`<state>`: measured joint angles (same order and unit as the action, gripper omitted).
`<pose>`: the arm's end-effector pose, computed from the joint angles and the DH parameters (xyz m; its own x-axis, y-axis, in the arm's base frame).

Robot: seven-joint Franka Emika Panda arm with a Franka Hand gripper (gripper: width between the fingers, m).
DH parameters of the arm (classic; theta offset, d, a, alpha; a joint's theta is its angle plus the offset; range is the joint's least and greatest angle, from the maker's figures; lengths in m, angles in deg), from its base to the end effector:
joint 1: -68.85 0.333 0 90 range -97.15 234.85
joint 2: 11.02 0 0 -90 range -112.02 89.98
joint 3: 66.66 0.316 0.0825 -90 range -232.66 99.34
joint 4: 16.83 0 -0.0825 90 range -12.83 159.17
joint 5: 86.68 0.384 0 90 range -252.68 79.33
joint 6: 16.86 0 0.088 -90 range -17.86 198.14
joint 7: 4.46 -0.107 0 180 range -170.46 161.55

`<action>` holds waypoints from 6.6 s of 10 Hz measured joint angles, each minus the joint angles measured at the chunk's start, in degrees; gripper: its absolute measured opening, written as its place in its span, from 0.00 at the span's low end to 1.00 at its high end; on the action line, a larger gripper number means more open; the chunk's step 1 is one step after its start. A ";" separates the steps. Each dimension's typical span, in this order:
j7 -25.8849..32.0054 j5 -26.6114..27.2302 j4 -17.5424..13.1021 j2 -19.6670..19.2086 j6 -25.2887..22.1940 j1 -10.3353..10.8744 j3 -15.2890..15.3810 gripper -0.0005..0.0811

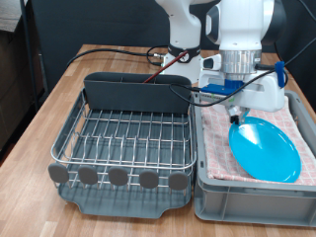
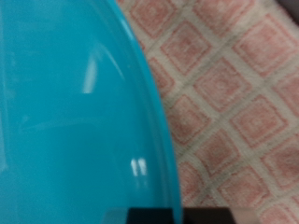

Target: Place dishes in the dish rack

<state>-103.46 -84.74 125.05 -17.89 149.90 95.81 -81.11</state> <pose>0.4950 0.1069 0.2788 0.0419 -0.9984 -0.0370 -0.9499 -0.0284 -0.3114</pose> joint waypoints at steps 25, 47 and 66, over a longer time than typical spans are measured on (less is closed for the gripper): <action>-0.89 -36.93 -16.69 18.02 -65.27 -1.62 -0.57 0.03; 43.70 -55.90 -14.42 14.49 -39.75 -7.85 -16.17 0.03; 44.75 -60.51 -10.17 4.91 -22.57 -8.46 -22.79 0.03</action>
<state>-58.71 -145.25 114.88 -12.98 127.33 87.35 -103.90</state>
